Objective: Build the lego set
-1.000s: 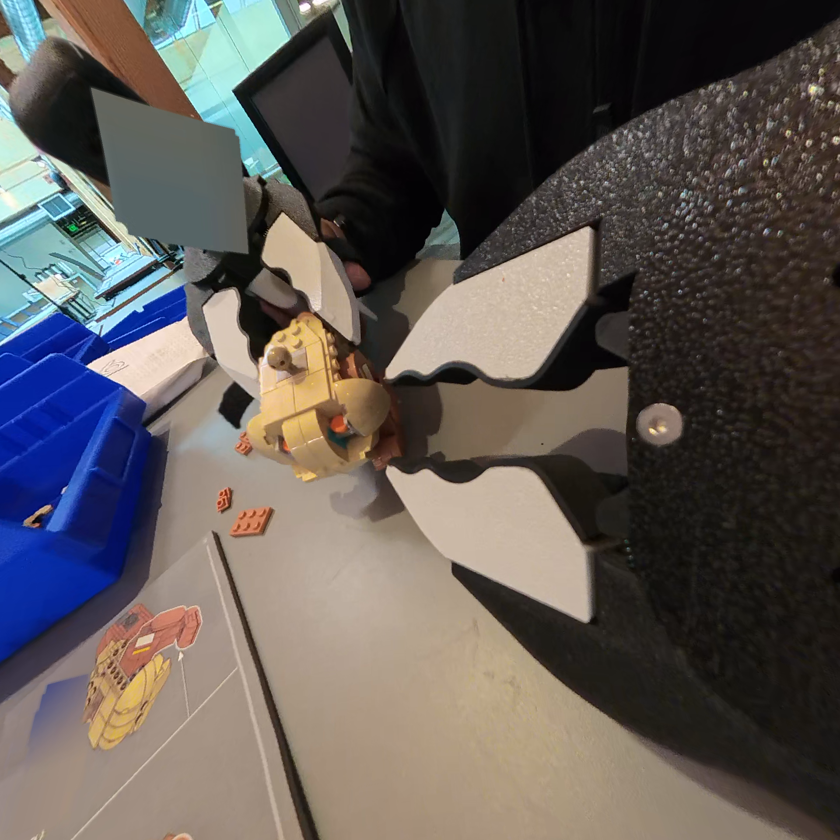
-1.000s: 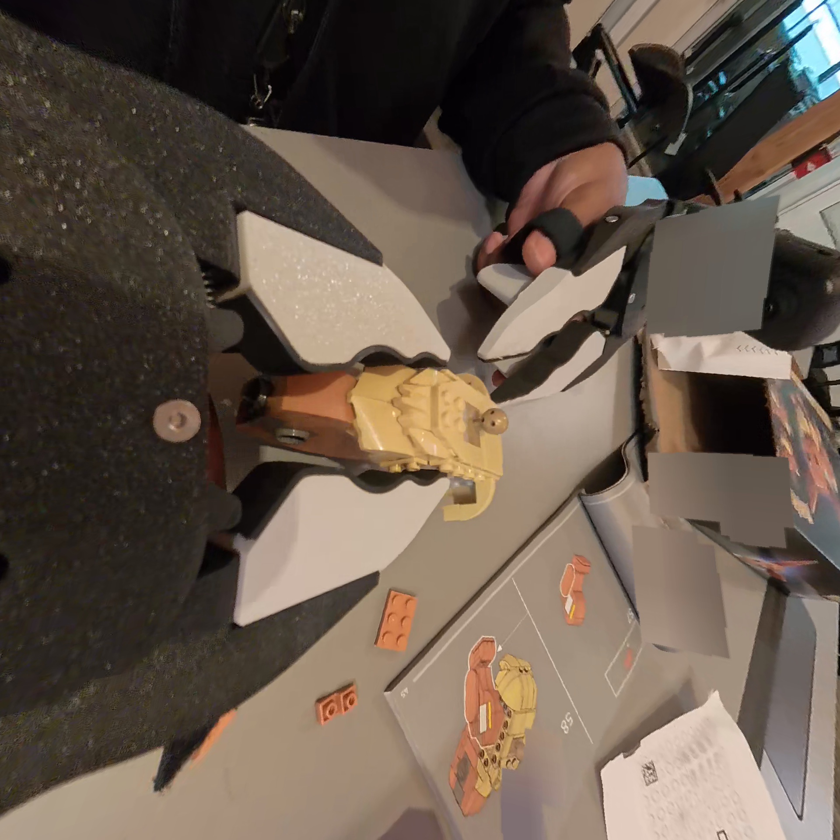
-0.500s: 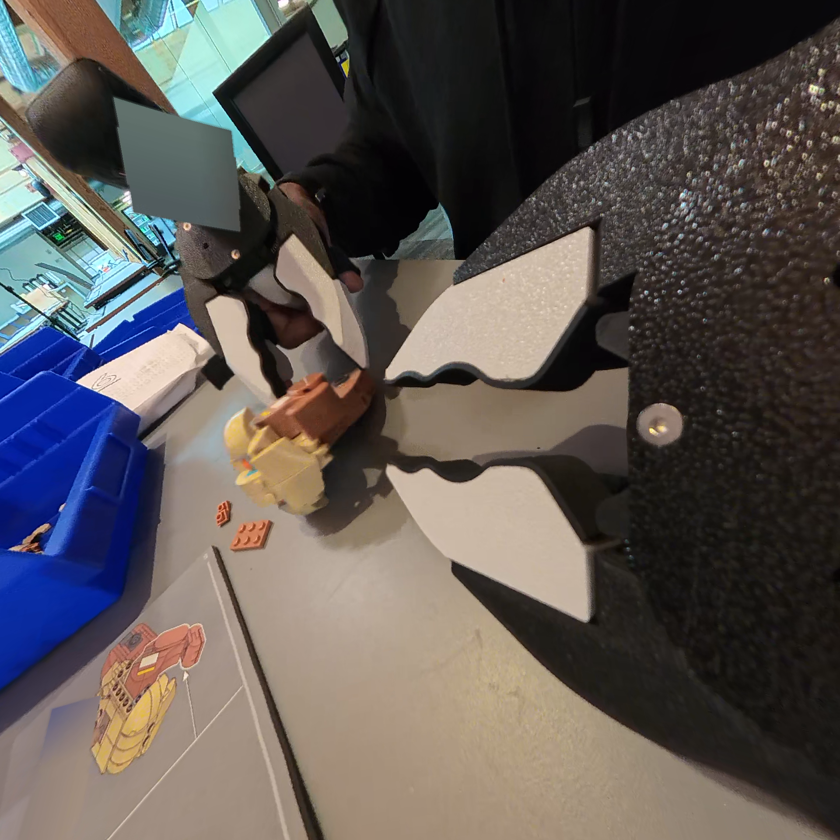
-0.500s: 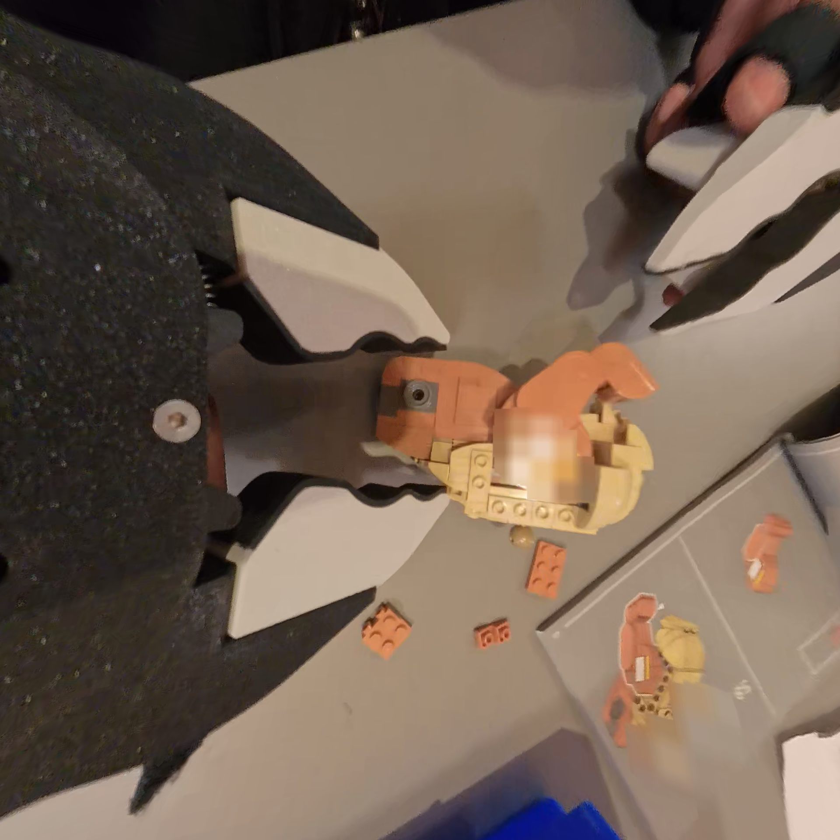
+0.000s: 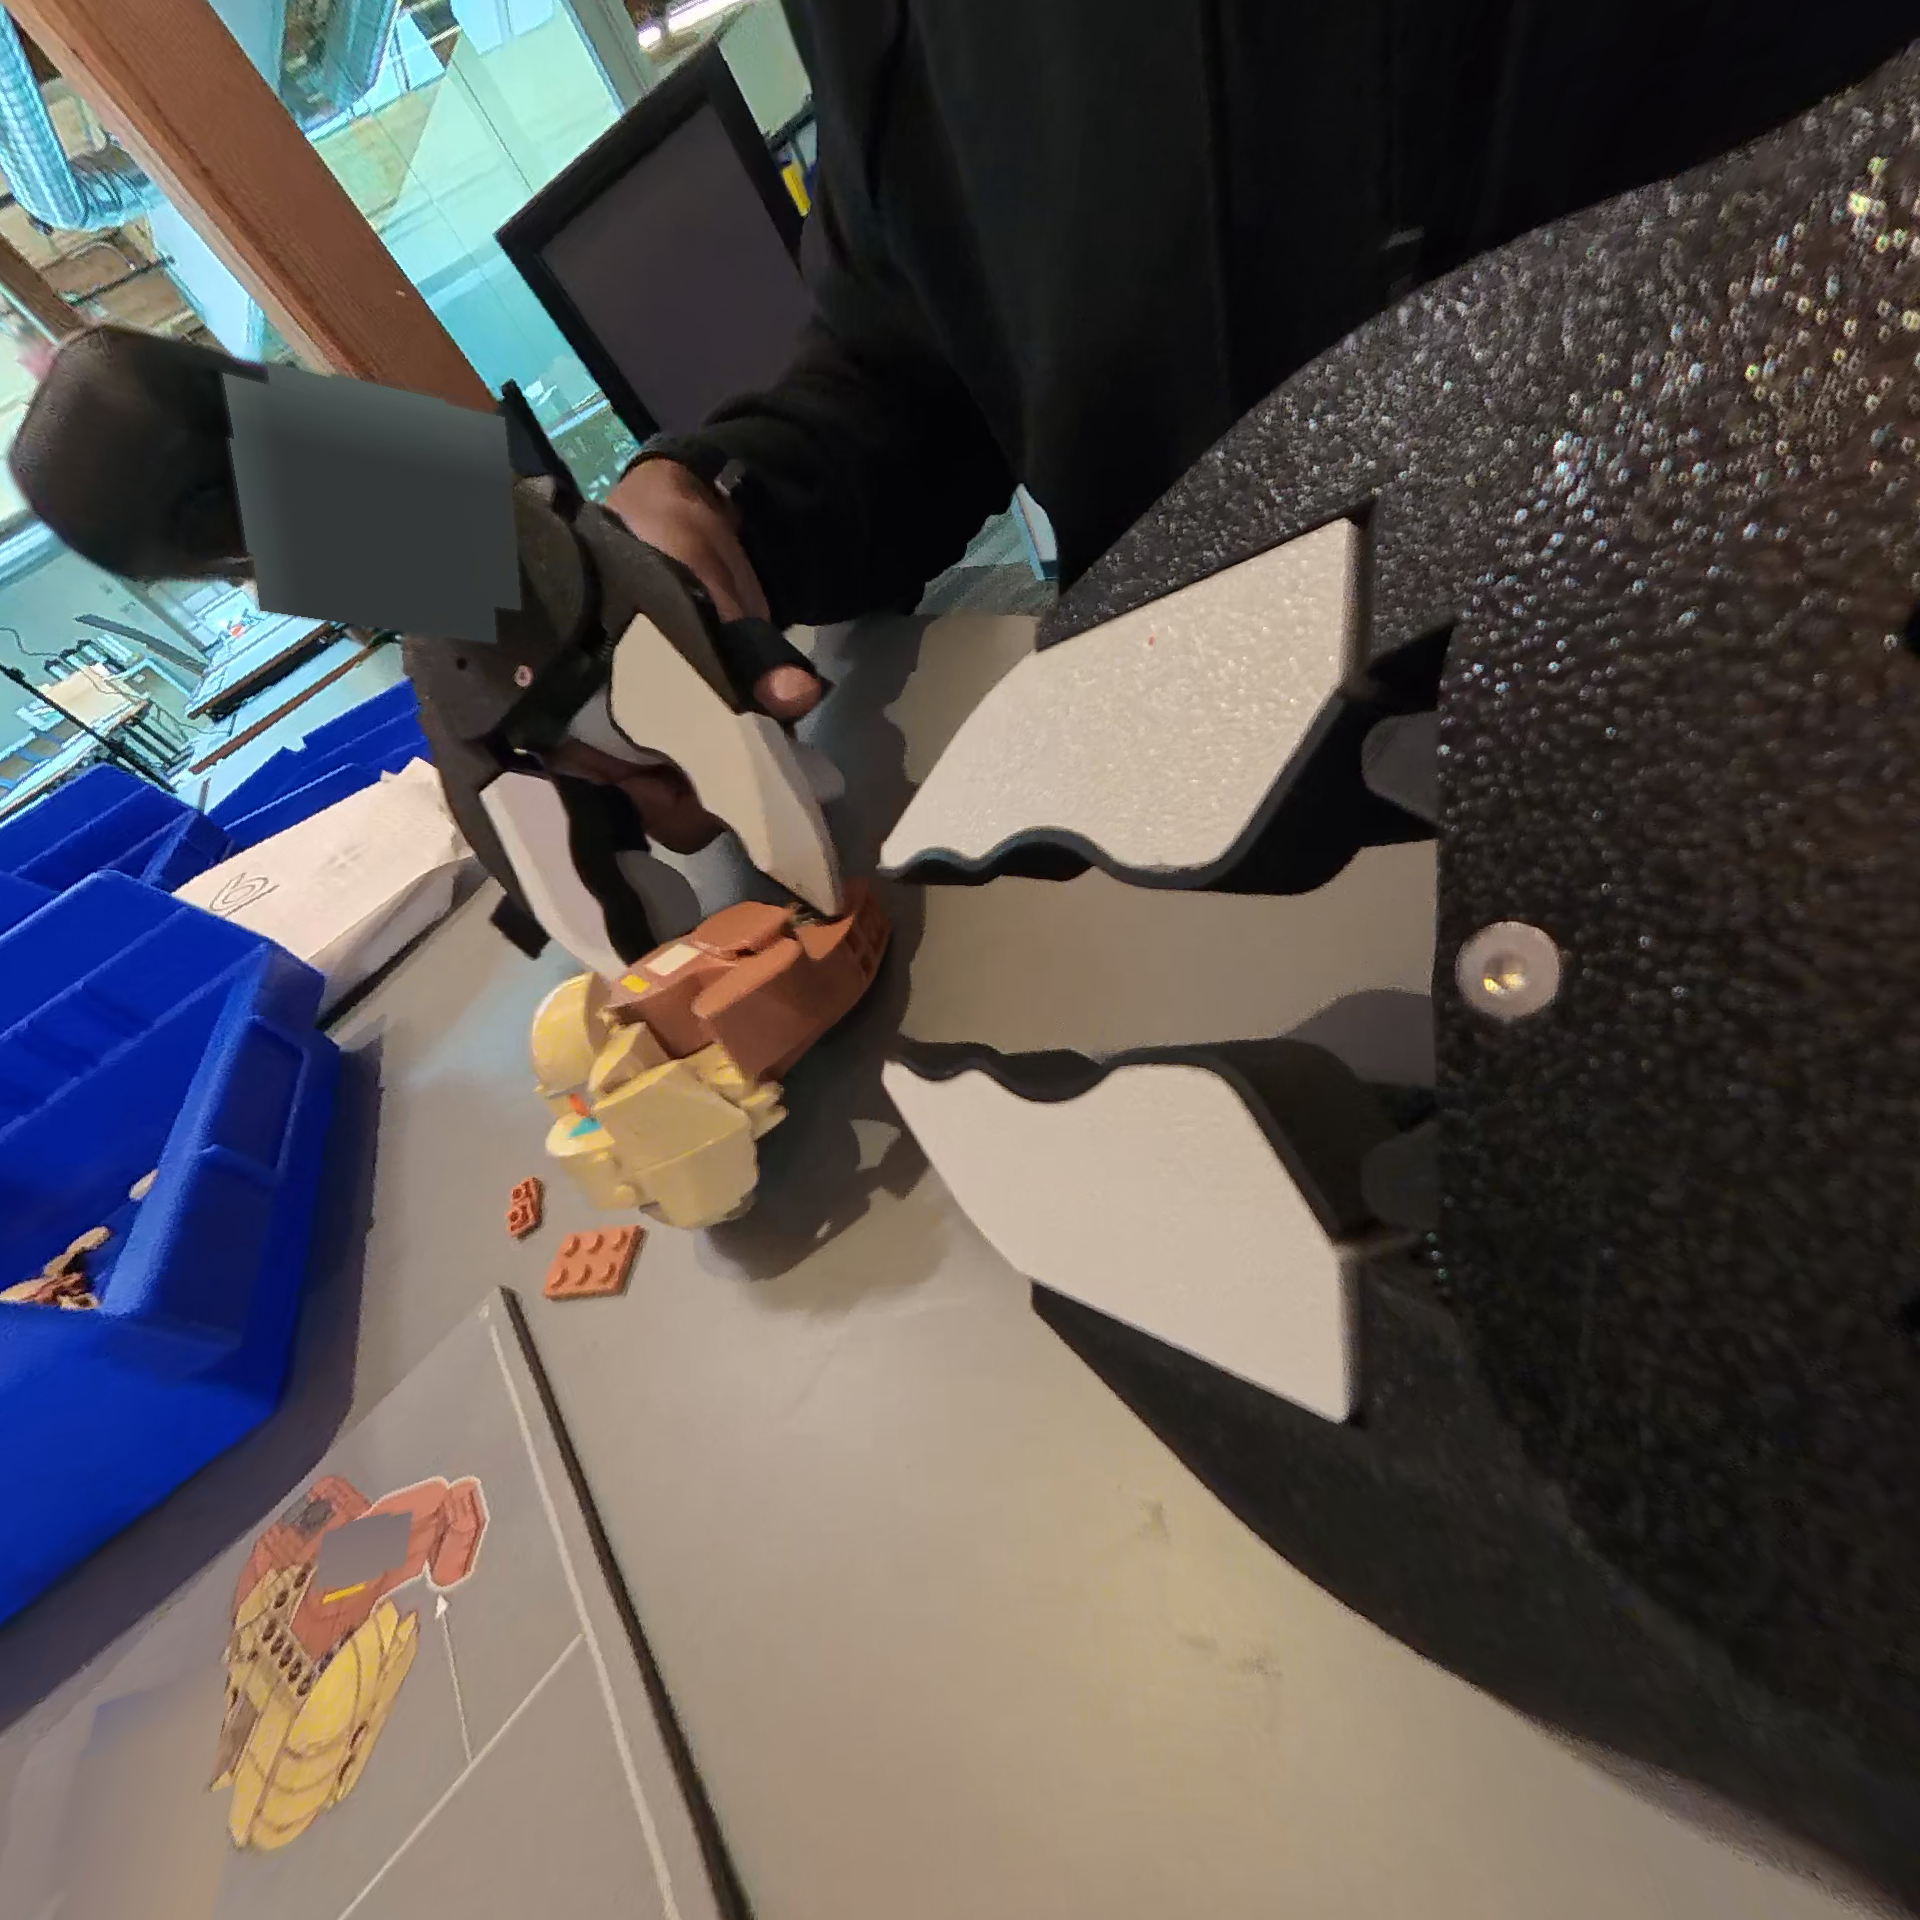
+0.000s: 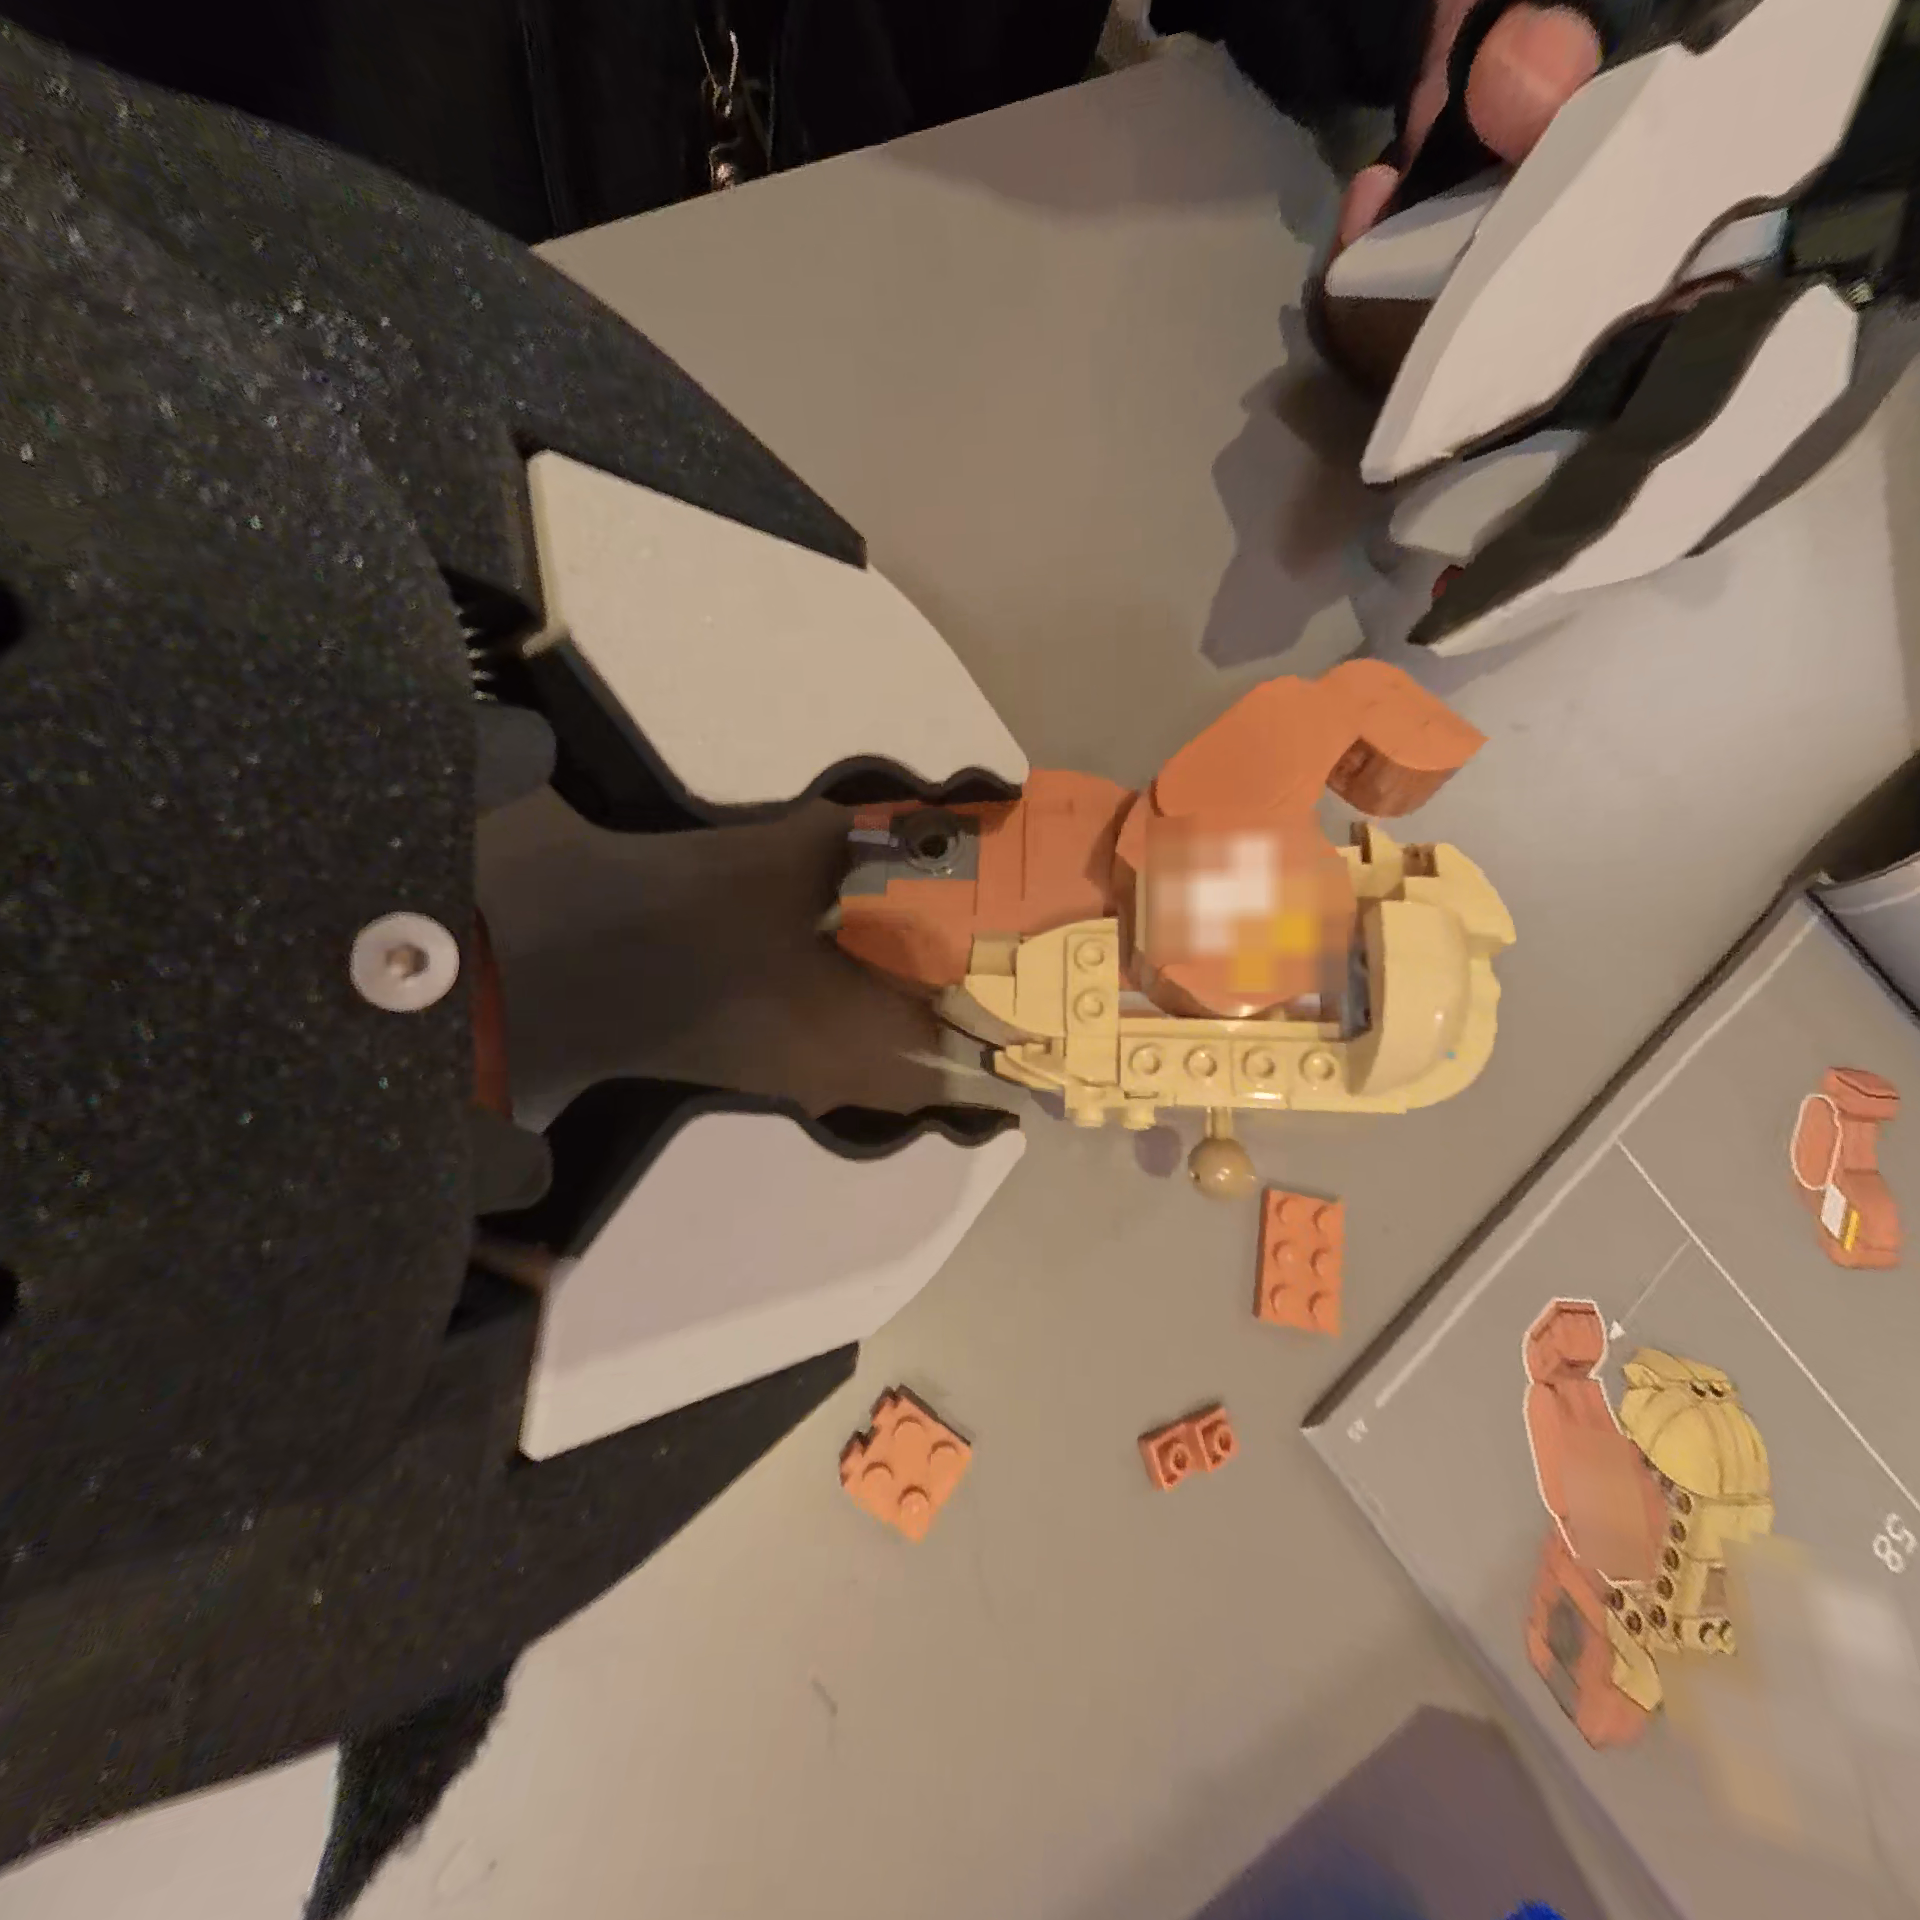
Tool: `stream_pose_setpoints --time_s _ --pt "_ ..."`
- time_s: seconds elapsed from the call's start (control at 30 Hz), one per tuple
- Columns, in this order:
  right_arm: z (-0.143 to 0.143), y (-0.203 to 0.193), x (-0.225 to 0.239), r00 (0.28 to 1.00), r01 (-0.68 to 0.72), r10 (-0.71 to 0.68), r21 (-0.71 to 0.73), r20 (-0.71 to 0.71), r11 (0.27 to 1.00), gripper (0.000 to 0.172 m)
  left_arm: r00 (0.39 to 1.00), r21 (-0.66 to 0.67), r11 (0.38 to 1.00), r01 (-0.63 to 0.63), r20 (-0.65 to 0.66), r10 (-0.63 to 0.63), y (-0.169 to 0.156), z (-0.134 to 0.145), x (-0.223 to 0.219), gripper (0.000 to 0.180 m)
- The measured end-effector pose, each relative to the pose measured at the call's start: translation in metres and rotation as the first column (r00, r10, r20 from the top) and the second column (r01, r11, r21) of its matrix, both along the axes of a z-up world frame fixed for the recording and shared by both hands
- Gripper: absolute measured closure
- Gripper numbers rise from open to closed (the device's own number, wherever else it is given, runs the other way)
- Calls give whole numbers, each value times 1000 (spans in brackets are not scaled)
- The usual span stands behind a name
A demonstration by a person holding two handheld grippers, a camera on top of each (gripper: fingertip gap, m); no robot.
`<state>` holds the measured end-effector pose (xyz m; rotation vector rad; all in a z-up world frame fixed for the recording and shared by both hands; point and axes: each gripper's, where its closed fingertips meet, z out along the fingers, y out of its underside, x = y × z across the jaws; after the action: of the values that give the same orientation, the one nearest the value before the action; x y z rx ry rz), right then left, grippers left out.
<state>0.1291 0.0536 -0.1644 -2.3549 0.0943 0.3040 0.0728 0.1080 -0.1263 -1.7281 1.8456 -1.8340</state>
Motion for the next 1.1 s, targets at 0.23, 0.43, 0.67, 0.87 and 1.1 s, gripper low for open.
stream_pose_setpoints --time_s 0.23,0.43,0.67,0.87,1.1 --pt "-11 4 -15 981 -49 59 -60 186 997 117 999 46 999 -17 -51 19 0 -8 12 152" --pt "-12 5 -16 977 -68 78 -55 196 996 119 996 54 998 -41 -71 45 4 -15 8 152" --pt "2 10 -13 995 -84 84 7 -62 996 120 997 170 985 17 -77 -4 -5 -23 7 152" --pt "5 11 -6 986 -109 109 4 -130 994 120 997 186 982 31 -80 -17 -7 -24 8 152" --pt "2 12 -7 974 -171 163 -39 -155 985 130 996 180 982 48 -83 -34 -8 -25 7 152"
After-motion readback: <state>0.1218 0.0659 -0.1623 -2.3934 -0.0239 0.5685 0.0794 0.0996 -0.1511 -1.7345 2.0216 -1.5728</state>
